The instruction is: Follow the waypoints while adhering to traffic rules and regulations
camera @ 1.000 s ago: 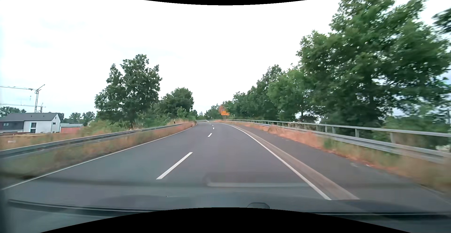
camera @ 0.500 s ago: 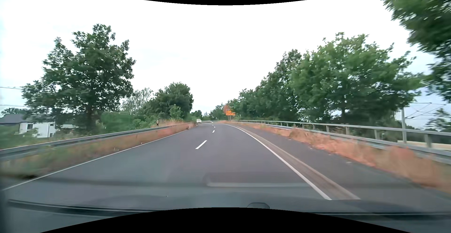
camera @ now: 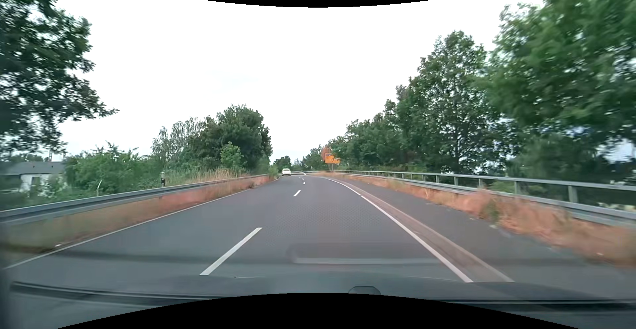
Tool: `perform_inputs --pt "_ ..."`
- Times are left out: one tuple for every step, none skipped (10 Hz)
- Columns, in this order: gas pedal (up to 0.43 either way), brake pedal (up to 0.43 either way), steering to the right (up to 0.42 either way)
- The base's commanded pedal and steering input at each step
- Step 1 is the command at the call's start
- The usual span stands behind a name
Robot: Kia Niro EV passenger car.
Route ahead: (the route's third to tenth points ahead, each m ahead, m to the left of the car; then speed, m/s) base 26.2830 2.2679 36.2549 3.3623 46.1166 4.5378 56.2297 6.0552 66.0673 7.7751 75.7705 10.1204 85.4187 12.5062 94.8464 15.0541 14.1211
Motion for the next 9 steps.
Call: perform_inputs --pt "0.110 0.000 -0.019" --pt "0.110 0.000 -0.018" --pt "0.110 0.000 -0.018" --pt "0.110 0.000 -0.017" --pt "0.110 0.000 -0.016" --pt "0.110 0.000 -0.016" --pt "0.110 0.000 -0.016" --pt "0.110 0.000 -0.016" --pt "0.110 0.000 -0.017"
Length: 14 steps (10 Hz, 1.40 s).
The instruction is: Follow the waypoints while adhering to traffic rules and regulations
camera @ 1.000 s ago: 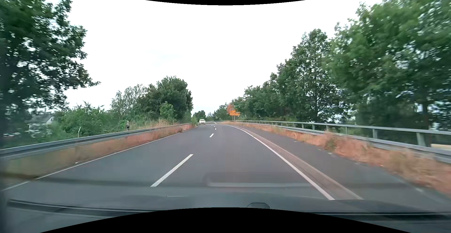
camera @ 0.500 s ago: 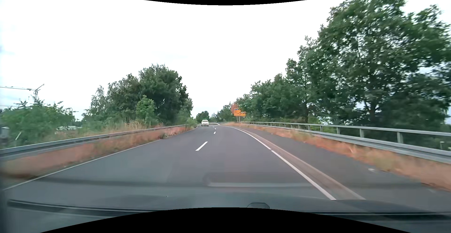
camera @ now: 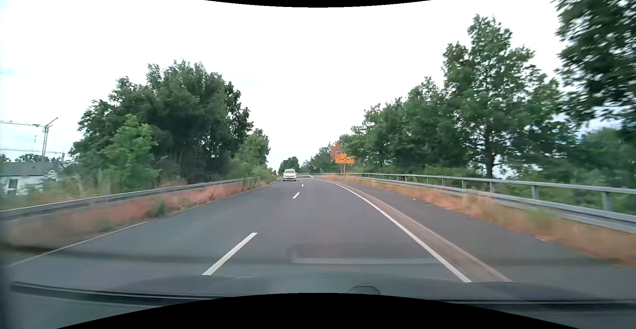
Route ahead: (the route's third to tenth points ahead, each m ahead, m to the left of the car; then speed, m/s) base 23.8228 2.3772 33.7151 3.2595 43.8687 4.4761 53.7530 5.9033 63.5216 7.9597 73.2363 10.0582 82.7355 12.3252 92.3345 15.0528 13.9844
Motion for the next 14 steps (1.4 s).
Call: perform_inputs --pt "0.110 0.000 -0.017" --pt "0.110 0.000 -0.017" --pt "0.110 0.000 -0.018" --pt "0.110 0.000 -0.019" --pt "0.110 0.000 -0.020" --pt "0.110 0.000 -0.020" --pt "0.110 0.000 -0.020" --pt "0.110 0.000 -0.020" --pt "0.110 0.000 -0.020" --pt "0.110 0.000 -0.021" --pt "0.110 0.000 -0.021" --pt "0.118 0.000 -0.021" --pt "0.118 0.000 -0.021" --pt "0.118 0.000 -0.022"
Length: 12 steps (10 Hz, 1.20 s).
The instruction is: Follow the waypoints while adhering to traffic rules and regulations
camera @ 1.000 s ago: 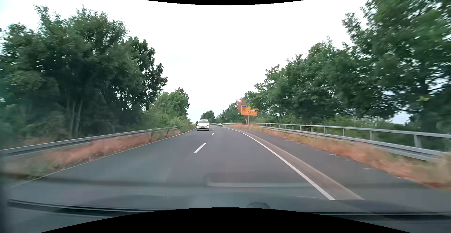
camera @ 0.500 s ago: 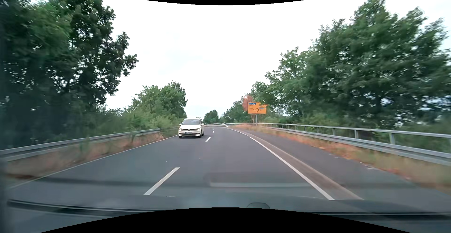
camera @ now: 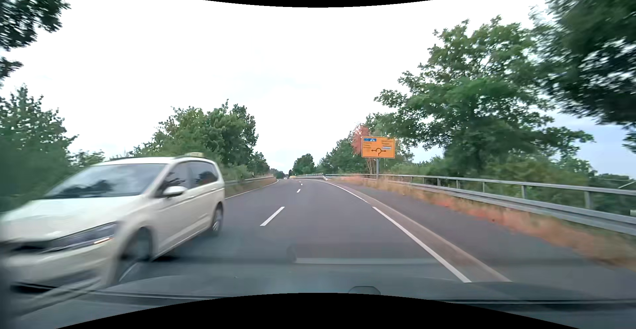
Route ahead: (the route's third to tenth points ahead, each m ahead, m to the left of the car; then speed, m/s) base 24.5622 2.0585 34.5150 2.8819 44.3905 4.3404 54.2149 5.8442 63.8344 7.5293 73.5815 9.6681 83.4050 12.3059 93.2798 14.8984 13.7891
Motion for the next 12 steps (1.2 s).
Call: perform_inputs --pt "0.118 0.000 -0.022" --pt "0.118 0.000 -0.022" --pt "0.118 0.000 -0.022" --pt "0.118 0.000 -0.022" --pt "0.118 0.000 -0.023" --pt "0.118 0.000 -0.023" --pt "0.118 0.000 -0.023" --pt "0.118 0.000 -0.024" --pt "0.118 0.000 -0.024" --pt "0.118 0.000 -0.024" --pt "0.118 0.000 -0.024" --pt "0.118 0.000 -0.024"
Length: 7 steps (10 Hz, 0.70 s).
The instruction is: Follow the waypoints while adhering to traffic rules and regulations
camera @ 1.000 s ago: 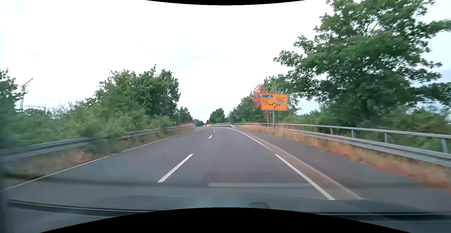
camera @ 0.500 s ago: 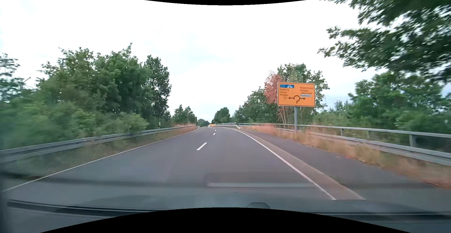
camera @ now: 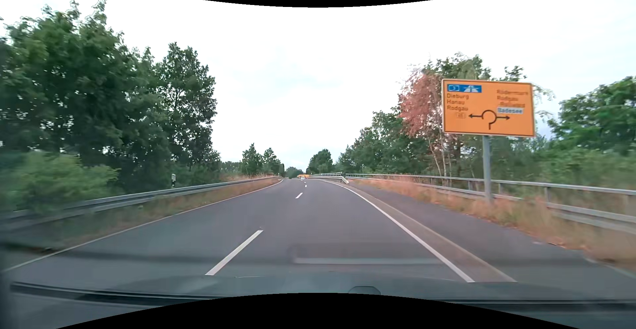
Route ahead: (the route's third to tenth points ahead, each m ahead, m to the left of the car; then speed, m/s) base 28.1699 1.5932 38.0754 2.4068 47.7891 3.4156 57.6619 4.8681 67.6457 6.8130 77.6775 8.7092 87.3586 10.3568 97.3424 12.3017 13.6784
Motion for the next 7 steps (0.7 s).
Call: perform_inputs --pt "0.118 0.000 -0.024" --pt "0.118 0.000 -0.024" --pt "0.118 0.000 -0.024" --pt "0.118 0.000 -0.024" --pt "0.118 0.000 -0.024" --pt "0.118 0.000 -0.022" --pt "0.118 0.000 -0.022"
